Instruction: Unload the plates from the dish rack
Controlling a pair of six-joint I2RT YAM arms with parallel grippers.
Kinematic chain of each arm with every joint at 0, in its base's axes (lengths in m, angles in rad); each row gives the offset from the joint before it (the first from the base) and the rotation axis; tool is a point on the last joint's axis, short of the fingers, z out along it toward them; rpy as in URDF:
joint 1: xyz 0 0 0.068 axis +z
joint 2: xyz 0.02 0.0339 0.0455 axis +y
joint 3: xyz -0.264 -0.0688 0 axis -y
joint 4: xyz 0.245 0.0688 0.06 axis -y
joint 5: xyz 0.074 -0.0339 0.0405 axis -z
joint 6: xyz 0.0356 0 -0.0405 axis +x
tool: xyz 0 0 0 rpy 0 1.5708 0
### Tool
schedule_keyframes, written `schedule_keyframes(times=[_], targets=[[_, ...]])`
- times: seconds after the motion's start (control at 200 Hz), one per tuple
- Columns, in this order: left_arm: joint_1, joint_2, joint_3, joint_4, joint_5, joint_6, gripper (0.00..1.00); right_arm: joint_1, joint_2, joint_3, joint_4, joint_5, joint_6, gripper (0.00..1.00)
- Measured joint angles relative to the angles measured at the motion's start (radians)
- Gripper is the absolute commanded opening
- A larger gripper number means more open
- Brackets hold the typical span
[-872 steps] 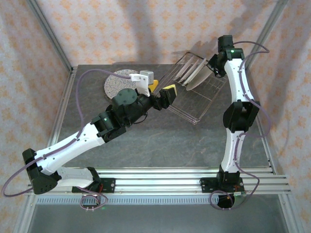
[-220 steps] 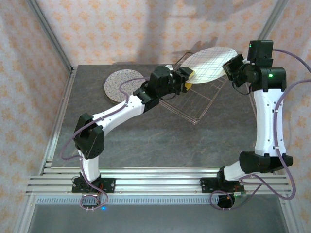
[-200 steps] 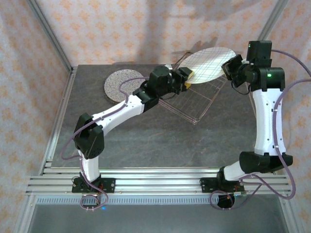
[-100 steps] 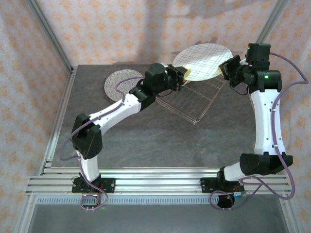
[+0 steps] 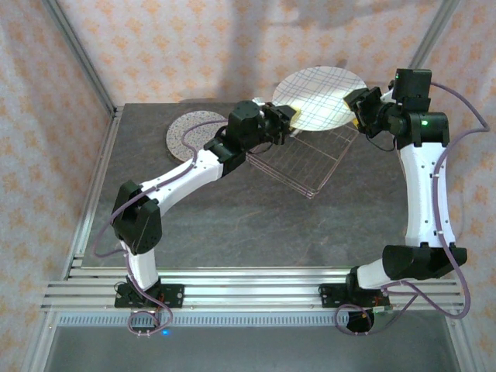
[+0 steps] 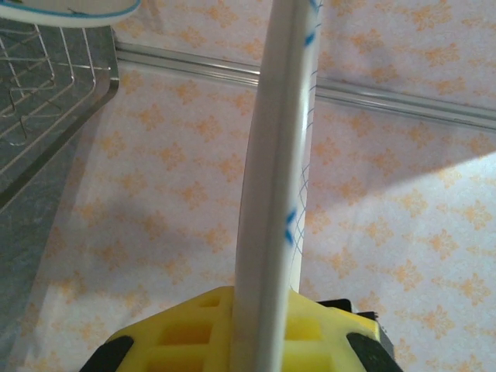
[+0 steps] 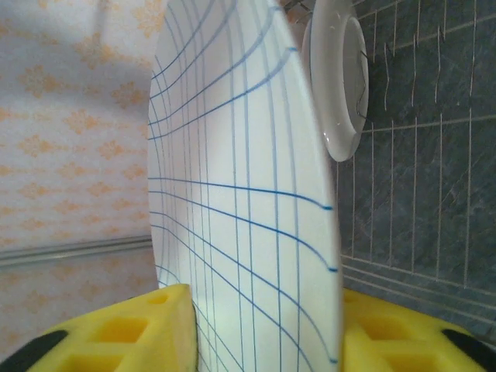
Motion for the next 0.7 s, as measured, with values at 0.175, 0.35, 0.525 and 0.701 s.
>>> schedule_keyframes(times=[0.175, 0.35, 0.525, 0.701], targets=[[0.033, -0.034, -0.041, -0.001, 0.000, 0.030, 0.00, 0.000, -0.025, 0.000, 0.008, -0.006, -0.039, 0.61], [0.089, -0.097, -0.095, -0.001, 0.000, 0.056, 0.00, 0.018, -0.086, -0.011, 0.061, -0.006, -0.087, 0.63], [0.156, -0.177, -0.157, 0.001, 0.000, 0.079, 0.00, 0.089, -0.153, -0.072, 0.163, -0.006, -0.150, 0.63], [0.227, -0.243, -0.227, 0.007, 0.000, 0.103, 0.00, 0.198, -0.179, -0.158, 0.292, 0.013, -0.251, 0.63]])
